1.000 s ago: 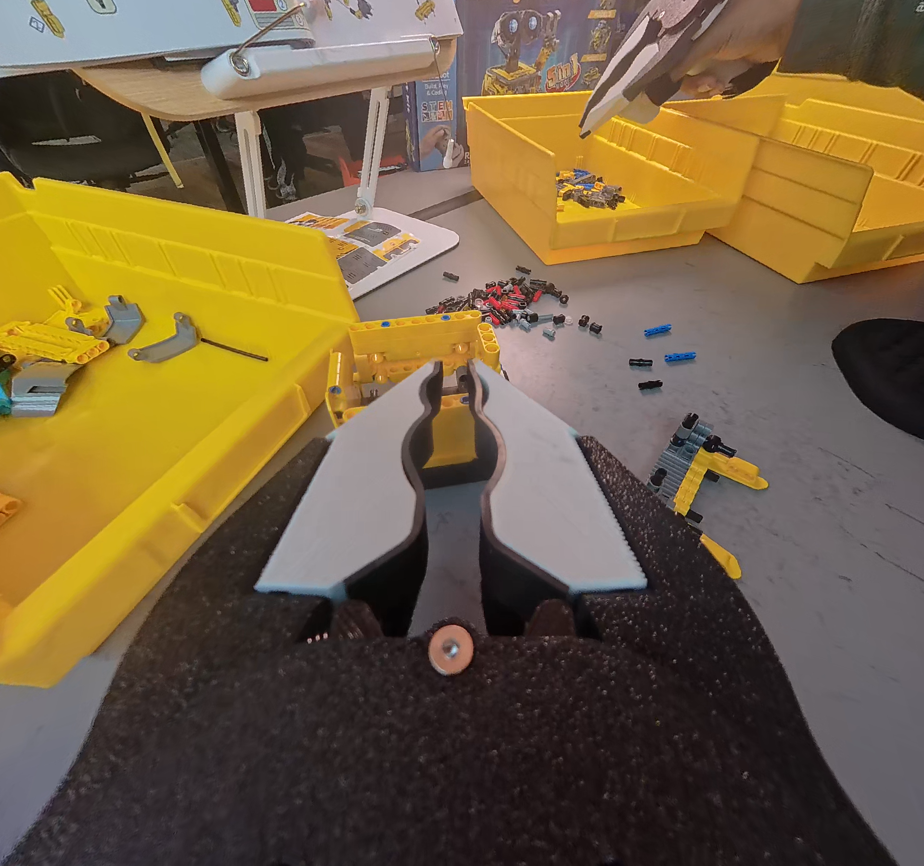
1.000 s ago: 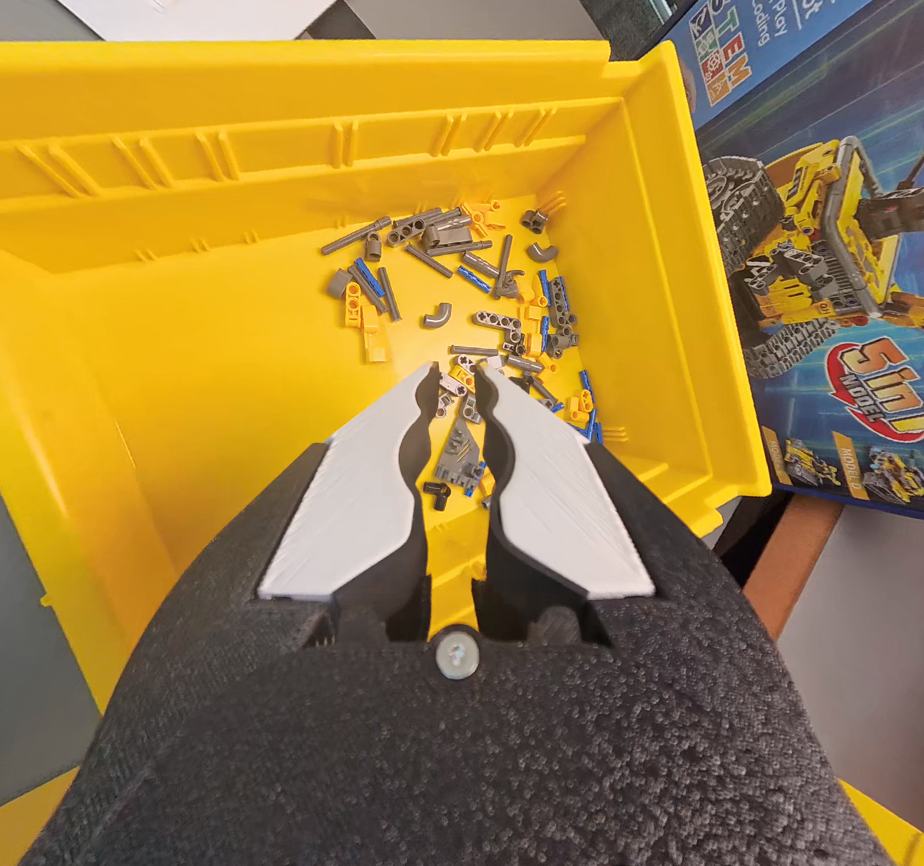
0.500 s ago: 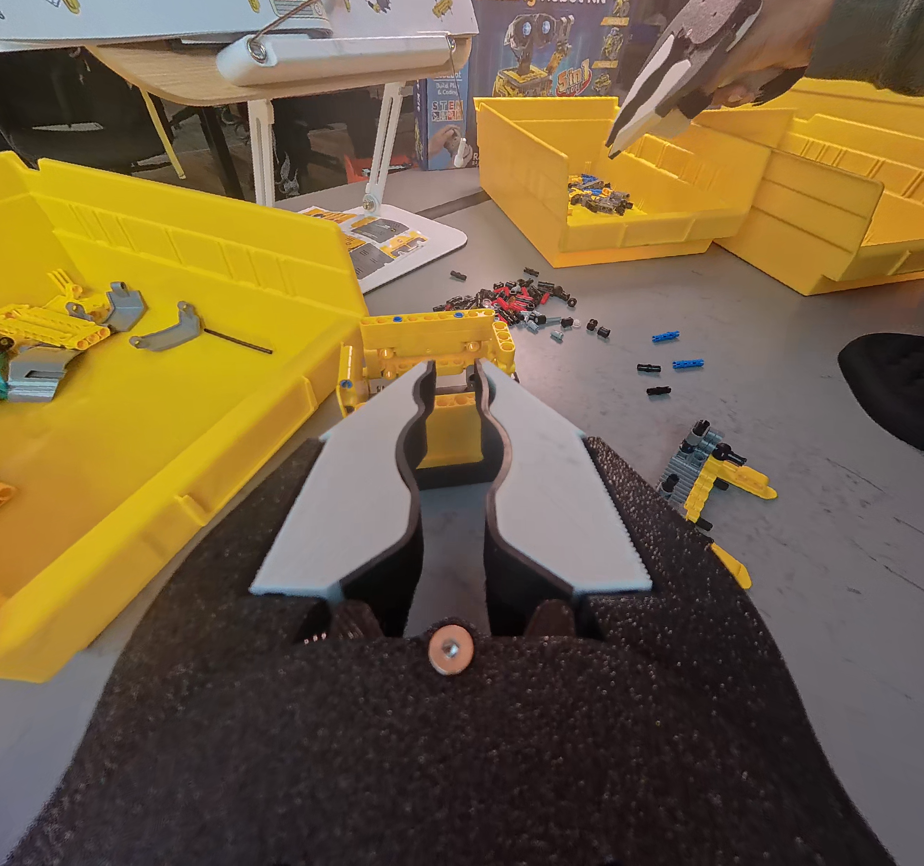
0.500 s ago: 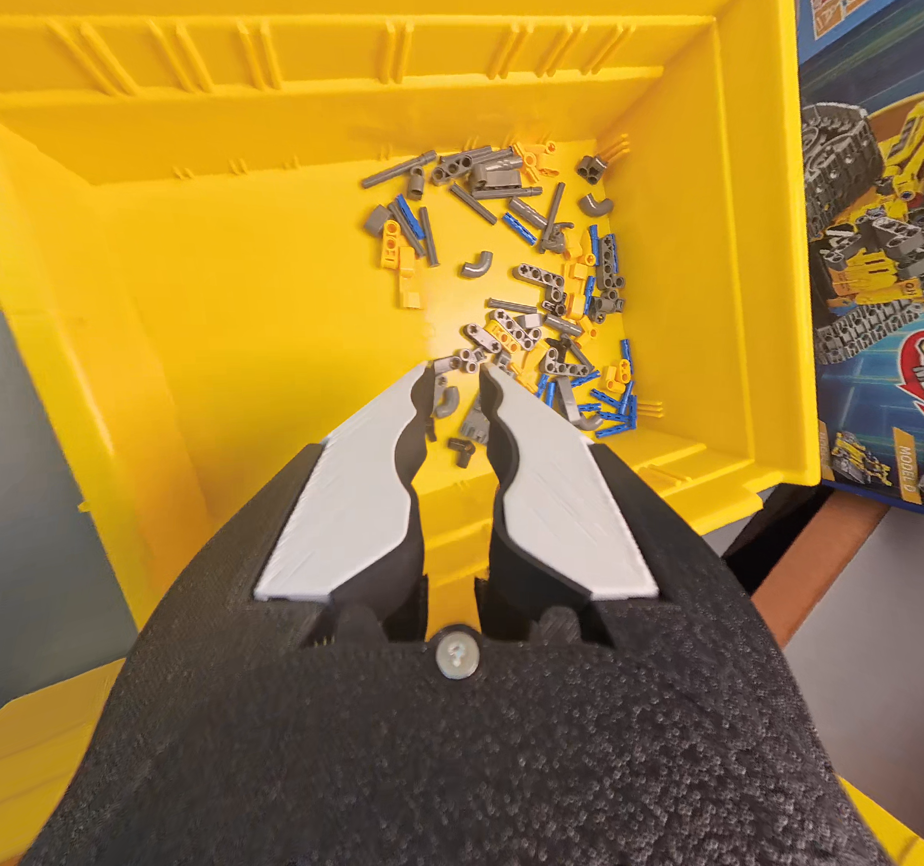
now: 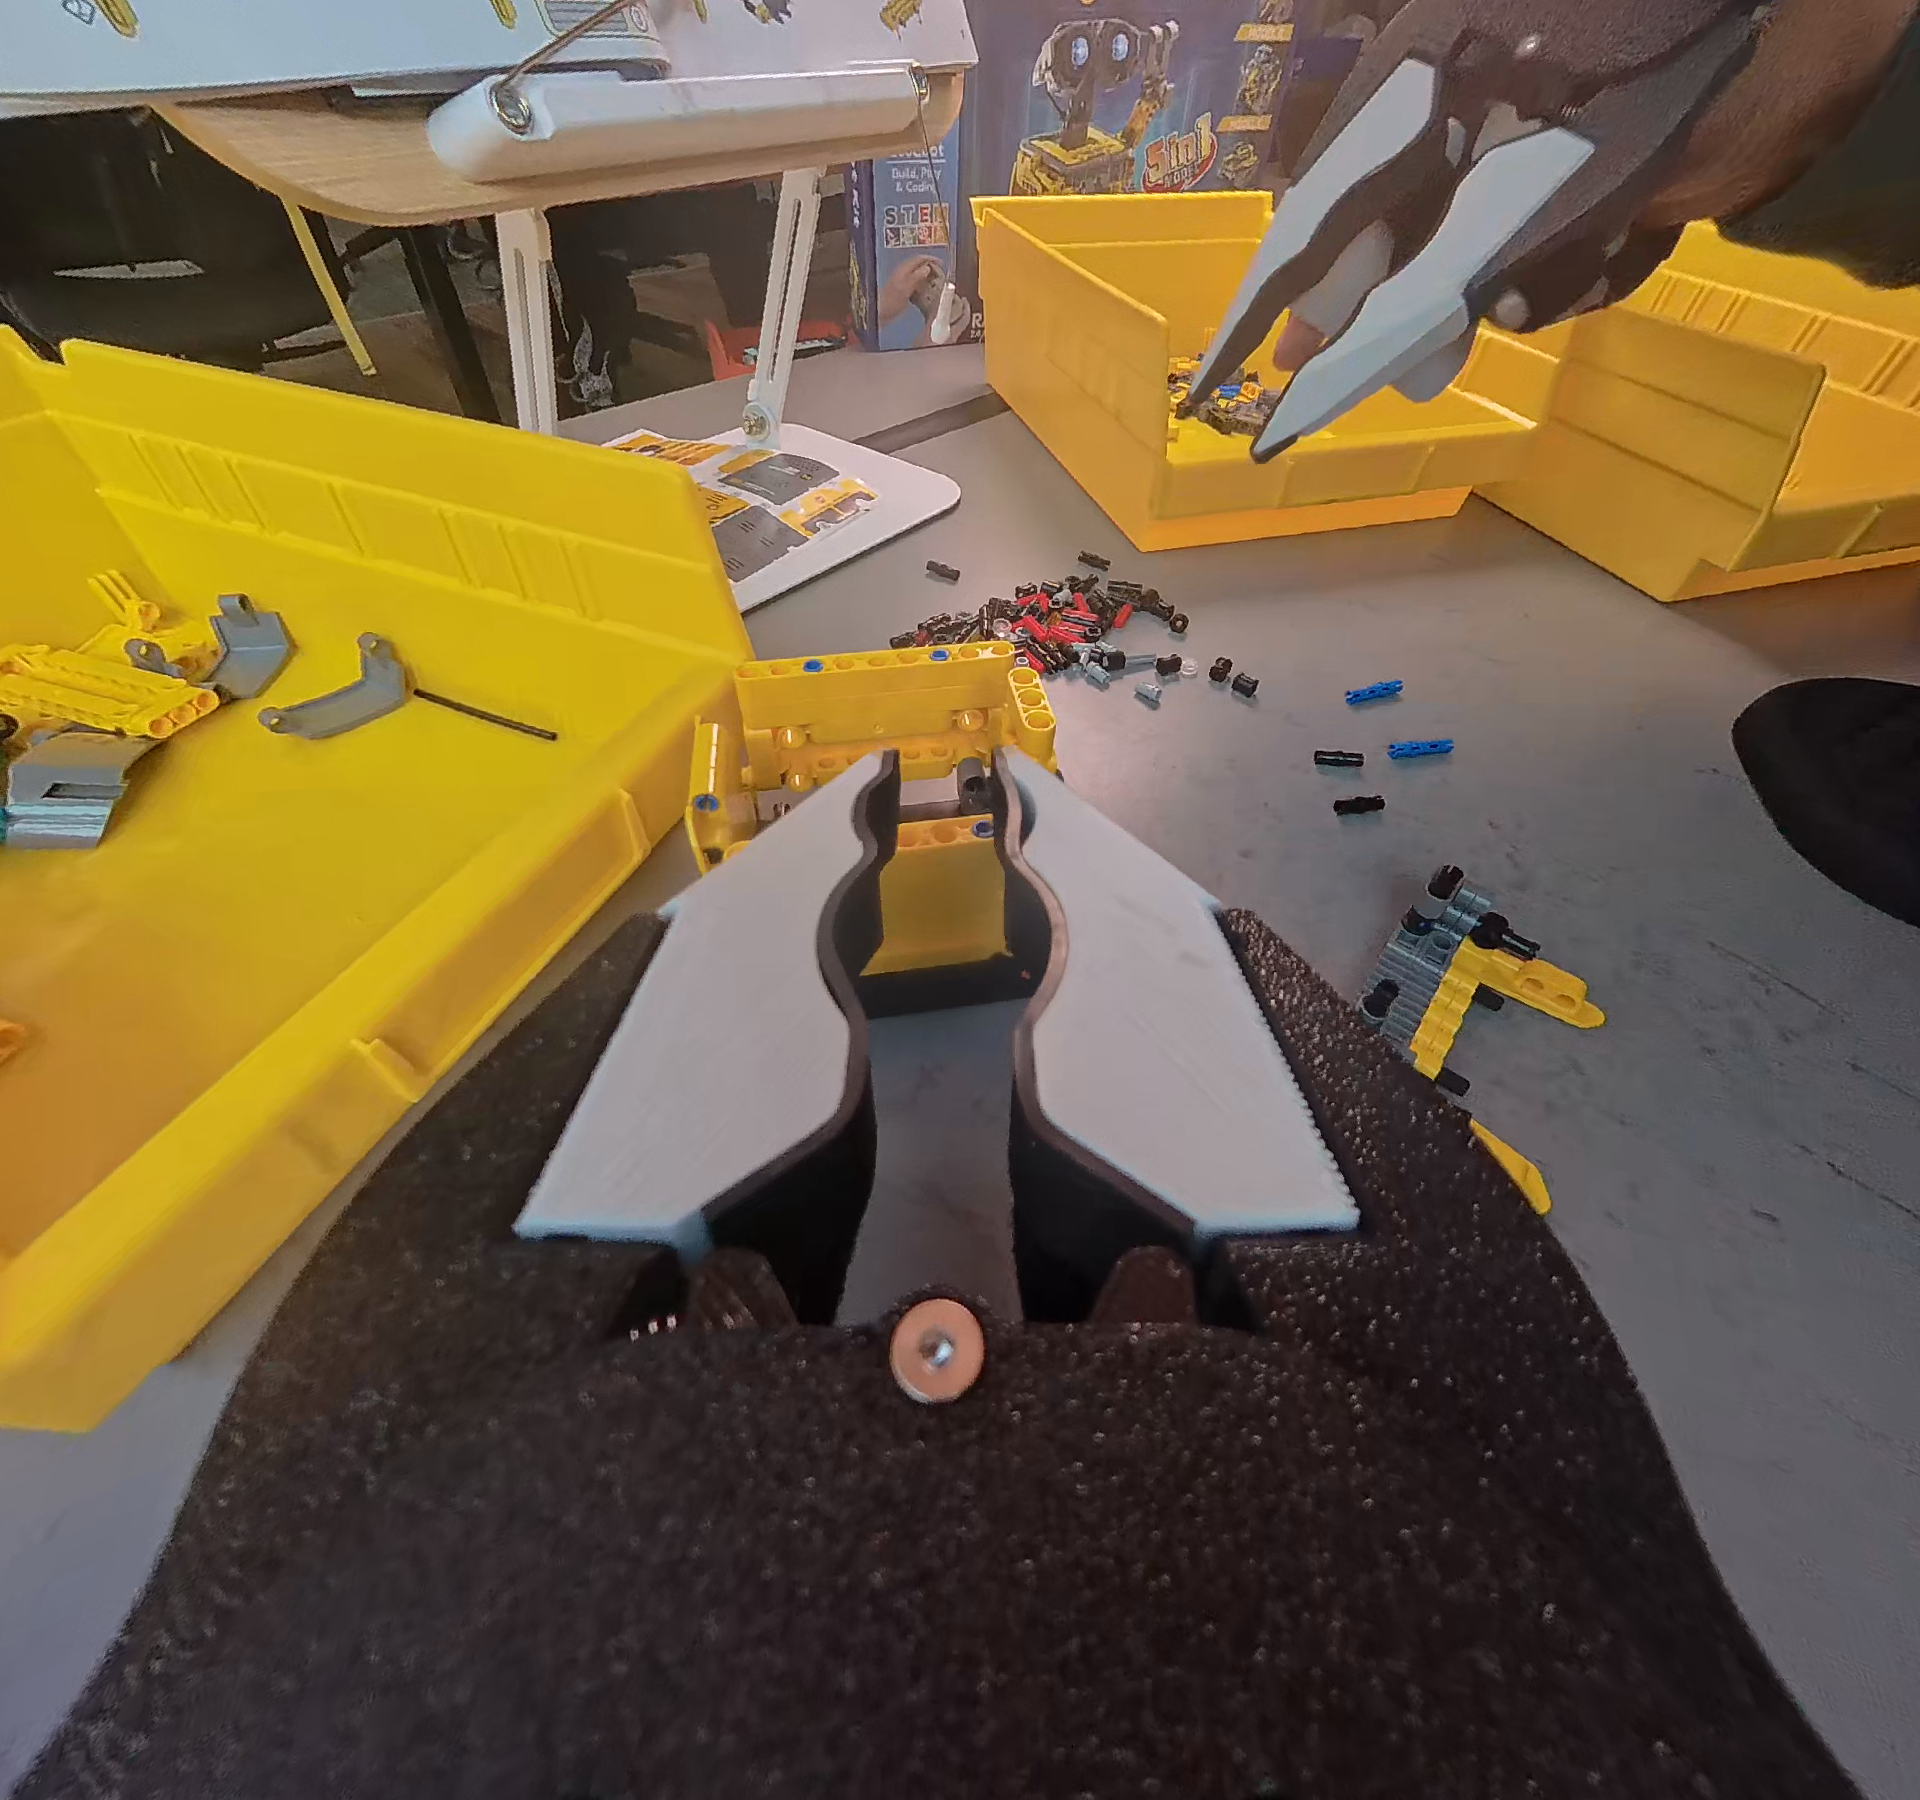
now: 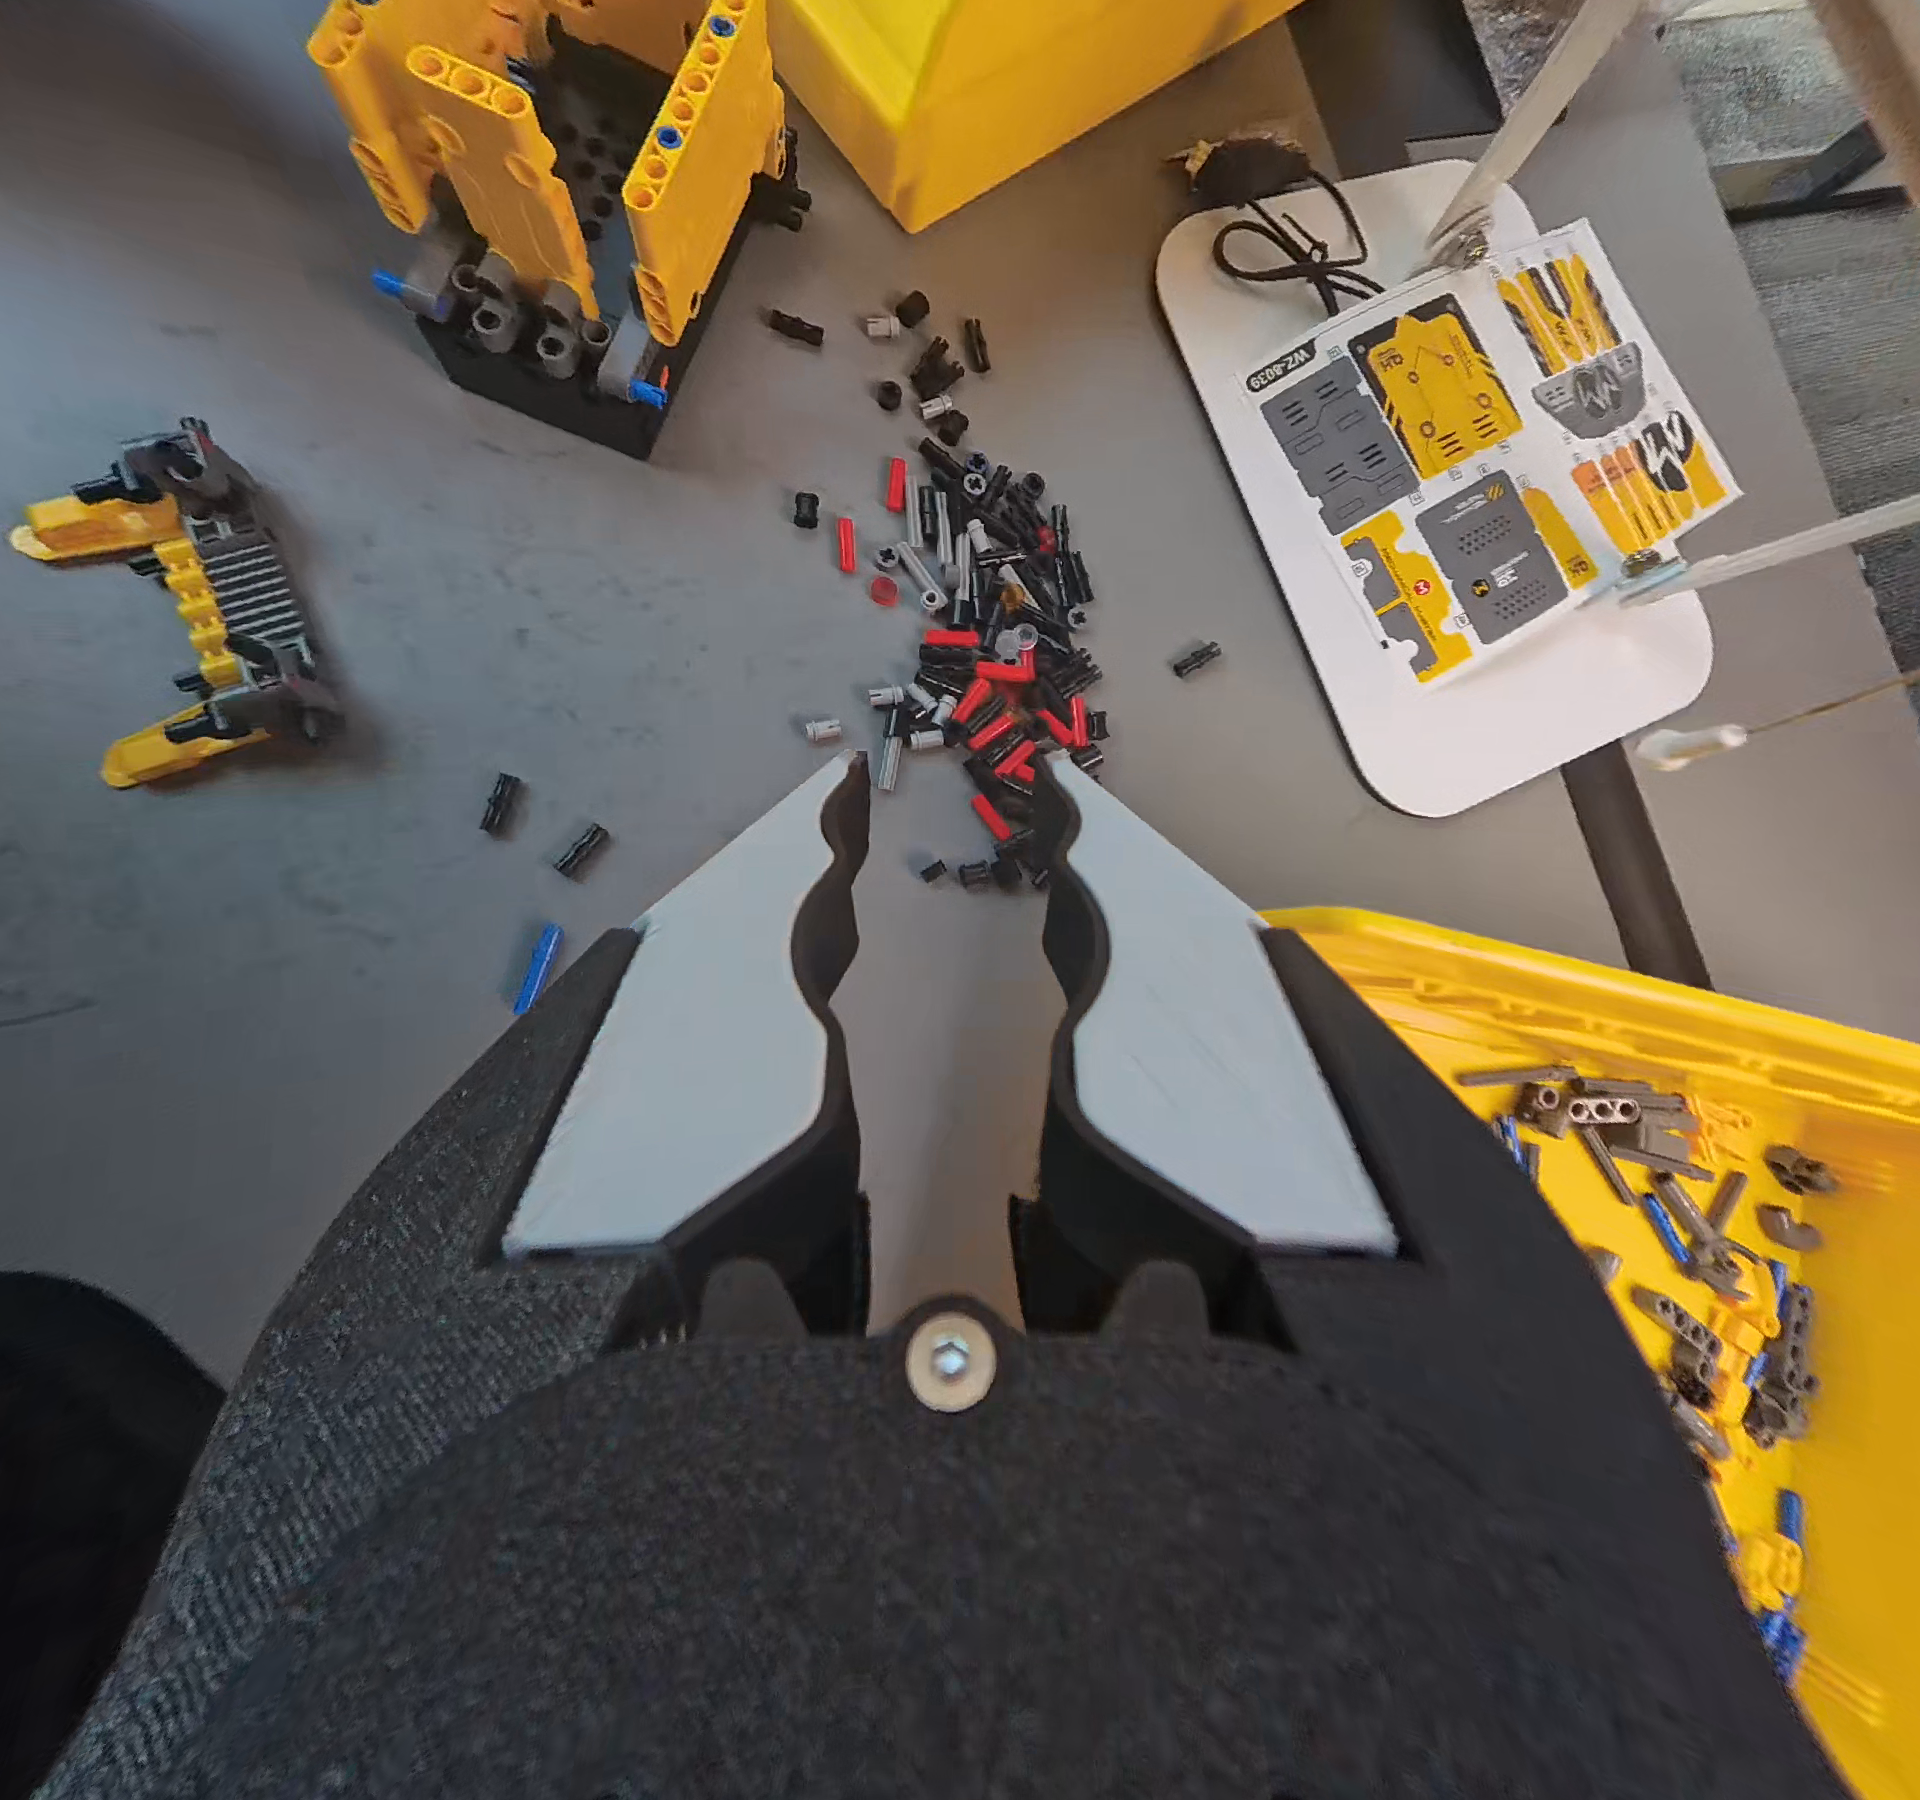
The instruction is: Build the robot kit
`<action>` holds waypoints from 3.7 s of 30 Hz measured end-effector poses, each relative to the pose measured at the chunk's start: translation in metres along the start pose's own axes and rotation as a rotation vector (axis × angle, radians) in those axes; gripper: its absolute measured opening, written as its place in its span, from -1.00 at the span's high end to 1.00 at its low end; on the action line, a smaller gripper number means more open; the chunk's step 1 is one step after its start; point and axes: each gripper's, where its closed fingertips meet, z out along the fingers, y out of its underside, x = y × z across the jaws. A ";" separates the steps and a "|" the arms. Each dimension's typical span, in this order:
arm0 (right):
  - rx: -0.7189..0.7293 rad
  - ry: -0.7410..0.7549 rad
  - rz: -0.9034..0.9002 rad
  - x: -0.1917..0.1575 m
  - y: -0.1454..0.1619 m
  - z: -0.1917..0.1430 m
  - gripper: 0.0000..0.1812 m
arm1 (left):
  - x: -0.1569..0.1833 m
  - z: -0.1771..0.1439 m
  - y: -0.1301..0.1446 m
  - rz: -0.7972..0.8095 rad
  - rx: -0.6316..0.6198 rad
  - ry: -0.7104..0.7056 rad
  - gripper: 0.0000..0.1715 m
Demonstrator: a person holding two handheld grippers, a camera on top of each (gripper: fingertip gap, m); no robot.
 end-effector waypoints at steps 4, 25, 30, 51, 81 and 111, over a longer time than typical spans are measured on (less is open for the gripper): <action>-0.082 0.028 -0.018 0.002 0.013 0.025 0.61 | 0.002 -0.001 -0.002 0.006 0.006 0.008 0.80; -0.119 0.012 0.108 -0.010 0.029 0.078 0.68 | 0.007 0.001 0.002 0.018 -0.012 0.030 0.78; -0.134 -0.010 0.164 -0.011 0.032 0.084 0.79 | 0.006 0.002 0.003 0.011 -0.016 0.035 0.78; -0.099 0.013 0.154 -0.011 0.029 0.076 0.83 | 0.005 0.003 0.005 0.000 -0.027 0.037 0.78; 0.022 0.854 0.553 0.060 0.230 -0.265 0.71 | 0.022 0.010 0.009 0.107 -0.051 0.022 0.79; -0.302 -0.070 0.150 0.017 0.252 -0.101 0.74 | 0.014 0.012 0.013 0.152 -0.073 -0.069 0.77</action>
